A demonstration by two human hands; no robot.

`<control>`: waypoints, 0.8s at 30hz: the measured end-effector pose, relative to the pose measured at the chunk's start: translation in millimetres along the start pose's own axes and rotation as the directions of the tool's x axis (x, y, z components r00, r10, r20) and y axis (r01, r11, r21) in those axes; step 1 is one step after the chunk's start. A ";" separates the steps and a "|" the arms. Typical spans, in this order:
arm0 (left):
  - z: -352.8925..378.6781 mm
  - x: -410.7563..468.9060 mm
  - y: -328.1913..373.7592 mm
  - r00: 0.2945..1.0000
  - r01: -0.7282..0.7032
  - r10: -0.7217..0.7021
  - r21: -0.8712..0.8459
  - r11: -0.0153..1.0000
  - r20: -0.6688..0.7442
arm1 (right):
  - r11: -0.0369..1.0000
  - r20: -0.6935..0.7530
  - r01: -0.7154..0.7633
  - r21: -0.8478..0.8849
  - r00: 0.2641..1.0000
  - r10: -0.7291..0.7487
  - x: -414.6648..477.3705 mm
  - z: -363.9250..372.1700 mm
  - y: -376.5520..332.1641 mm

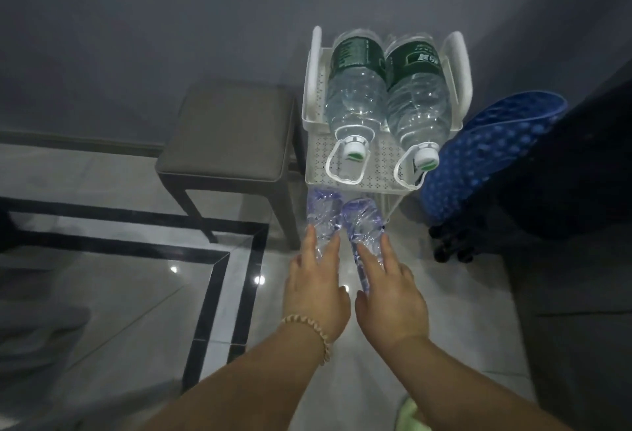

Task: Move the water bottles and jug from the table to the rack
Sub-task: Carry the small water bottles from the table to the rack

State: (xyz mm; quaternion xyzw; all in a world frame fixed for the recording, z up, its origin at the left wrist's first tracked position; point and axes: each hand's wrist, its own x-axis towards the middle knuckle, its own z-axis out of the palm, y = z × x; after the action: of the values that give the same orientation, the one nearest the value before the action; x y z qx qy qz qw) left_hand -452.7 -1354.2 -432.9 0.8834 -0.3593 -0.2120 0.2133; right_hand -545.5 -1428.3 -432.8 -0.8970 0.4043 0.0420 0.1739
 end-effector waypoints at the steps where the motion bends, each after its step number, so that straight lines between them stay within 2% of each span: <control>1: 15.4 11.6 -4.0 1.000 0.002 -0.002 -0.009 1.000 -0.014 | 1.000 -0.015 0.008 -0.009 1.000 -0.008 12.8 12.8 8.8; 5: 86.5 64.5 -19.4 0.998 -0.025 0.023 -0.021 0.999 -0.062 | 1.000 -0.109 0.007 -0.028 0.994 -0.010 67.1 69.9 54.1; 11: 162.5 152.0 -27.3 0.973 -0.153 0.143 -0.045 0.987 -0.182 | 0.999 -0.267 0.030 0.019 0.963 -0.024 154.2 127.8 106.6; 17: 184.8 215.5 -12.8 0.936 -0.211 0.212 0.034 0.977 -0.280 | 0.999 -0.377 -0.011 -0.048 0.926 -0.008 215.1 139.3 125.3; 21: 187.3 238.5 -6.7 0.934 -0.177 0.215 0.155 0.972 -0.285 | 0.995 -0.394 -0.030 -0.098 0.919 -0.011 231.8 137.2 127.4; 24: 187.2 254.3 0.0 0.906 -0.192 0.247 0.187 0.963 -0.343 | 0.993 -0.411 -0.046 -0.112 0.912 -0.004 241.1 132.6 127.6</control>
State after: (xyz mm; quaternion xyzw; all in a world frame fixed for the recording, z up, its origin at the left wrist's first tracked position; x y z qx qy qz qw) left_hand -385.7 -1580.6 -642.5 0.8745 -0.4258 0.0081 0.2320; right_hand -469.8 -1631.9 -644.5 -0.8901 0.4383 -0.1211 0.0310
